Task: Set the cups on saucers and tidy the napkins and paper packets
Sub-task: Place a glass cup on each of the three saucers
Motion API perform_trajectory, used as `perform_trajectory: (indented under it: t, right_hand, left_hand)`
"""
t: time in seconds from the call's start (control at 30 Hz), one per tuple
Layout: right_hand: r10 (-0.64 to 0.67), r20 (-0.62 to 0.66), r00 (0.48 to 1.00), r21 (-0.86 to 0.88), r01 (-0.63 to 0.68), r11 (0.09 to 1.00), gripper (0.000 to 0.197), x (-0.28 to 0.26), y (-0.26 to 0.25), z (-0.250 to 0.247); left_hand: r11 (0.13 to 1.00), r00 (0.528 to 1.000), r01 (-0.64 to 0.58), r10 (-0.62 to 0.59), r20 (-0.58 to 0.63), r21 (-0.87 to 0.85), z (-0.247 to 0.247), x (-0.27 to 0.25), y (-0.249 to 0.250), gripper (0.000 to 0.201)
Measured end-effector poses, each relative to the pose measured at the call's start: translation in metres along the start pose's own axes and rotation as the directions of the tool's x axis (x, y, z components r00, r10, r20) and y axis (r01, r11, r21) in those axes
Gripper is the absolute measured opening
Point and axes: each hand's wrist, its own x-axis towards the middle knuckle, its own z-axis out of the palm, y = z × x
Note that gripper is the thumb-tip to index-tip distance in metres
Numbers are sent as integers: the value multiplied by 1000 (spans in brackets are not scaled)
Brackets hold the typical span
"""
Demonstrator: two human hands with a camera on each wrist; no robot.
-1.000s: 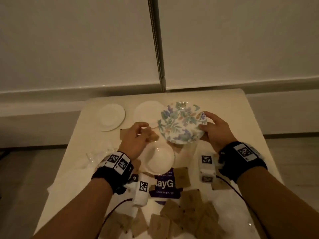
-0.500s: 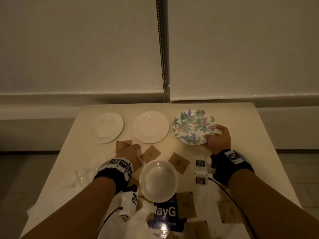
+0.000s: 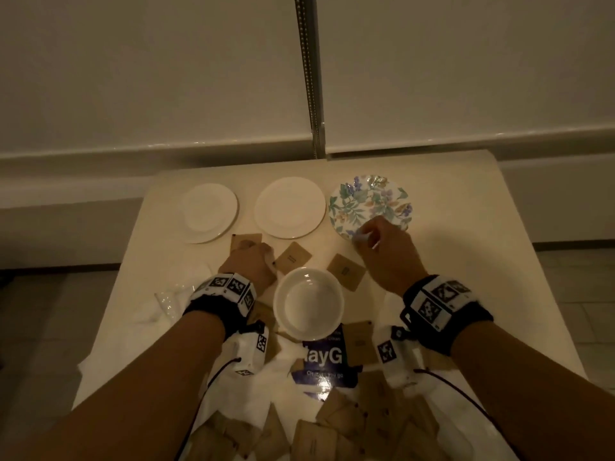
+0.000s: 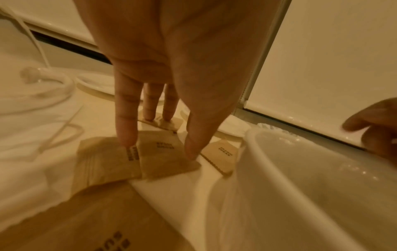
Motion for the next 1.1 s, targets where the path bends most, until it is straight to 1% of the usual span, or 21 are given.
perform_trajectory:
  t: [0.03,0.07,0.1,0.13,0.17,0.2,0.23,0.27,0.3,0.33,0.37,0.4,0.43,0.47,0.53,0.63,0.77,0.87,0.93,1.0,1.1]
  right_hand:
    - [15,225,974,-26,-9,1000,28,-10,-6,8]
    - [39,407,912,-83,-5,997,35,-19,-10,16]
    - [58,509,859,-149,21,989,41,-26,-12,24]
    - [69,544,836,-198,47,979,44,-32,-12,31]
    - [74,532,843,-219,53,974,43,-36,-11,35]
    - [80,502,861,-213,34,976,39,-39,-11,37]
    - [87,471,878,-196,8,981,33,-40,-11,38]
    - [94,452,887,-181,-12,983,30,-41,-12,38]
    - [96,442,892,-172,-20,985,28,-41,-13,38]
    - [92,434,896,-169,-19,985,27,-42,-14,38]
    - [89,426,900,-171,-17,985,27,-42,-16,38]
    - [87,418,904,-173,-15,985,27,-43,-16,39]
    - [82,415,906,-177,-8,984,27,-45,-17,38]
    - [78,415,907,-182,-2,983,26,-46,-18,39]
    - [85,425,901,-196,1,981,28,-48,-18,39]
    - [97,431,897,-210,-5,978,35,-56,-17,41]
    - [66,413,908,-195,17,981,57,-70,-17,47]
    - [25,404,914,-124,28,992,73,-79,-16,44]
    - [16,452,892,-92,28,995,94,-88,-14,41]
    - [26,510,860,-124,43,991,111,-99,-12,40]
    - [17,553,833,-94,42,995,116,-110,-6,36]
  left_hand:
    - [999,999,-15,14,-51,-30,-1,-4,-1,39]
    - [998,994,-35,29,-103,-58,-1,-8,-1,35]
    - [994,988,-60,46,-149,-87,-1,-13,-1,34]
    - [988,980,-92,67,-190,-126,0,-19,-1,34]
    - [972,972,-129,84,-220,-198,1,-26,0,35]
    - [938,969,-161,90,-231,-308,4,-35,2,37]
    - [884,972,-188,104,-211,-428,7,-46,5,44]
    - [830,974,-219,152,-170,-513,11,-57,10,59]
    - [821,967,-256,222,-128,-511,16,-67,15,78]
    - [851,954,-297,288,-90,-433,22,-74,20,99]
    - [885,938,-340,342,-52,-317,28,-79,24,117]
    - [907,927,-371,374,-20,-200,33,-80,27,131]
    - [919,924,-379,381,-2,-108,37,-81,31,138]
    - [925,926,-377,377,-6,-43,40,-81,33,139]
    - [930,929,-366,367,-46,24,45,-79,34,133]
    - [935,932,-354,354,-78,23,49,-78,33,128]
    - [940,937,-342,341,-77,-7,52,-78,33,125]
    - [930,923,-369,367,-112,9,57,-82,31,115]
    - [931,925,-365,363,-116,0,61,-90,29,113]
    - [930,927,-367,366,-77,3,64,-98,28,119]
    - [924,923,-380,382,-44,34,67,-111,24,126]
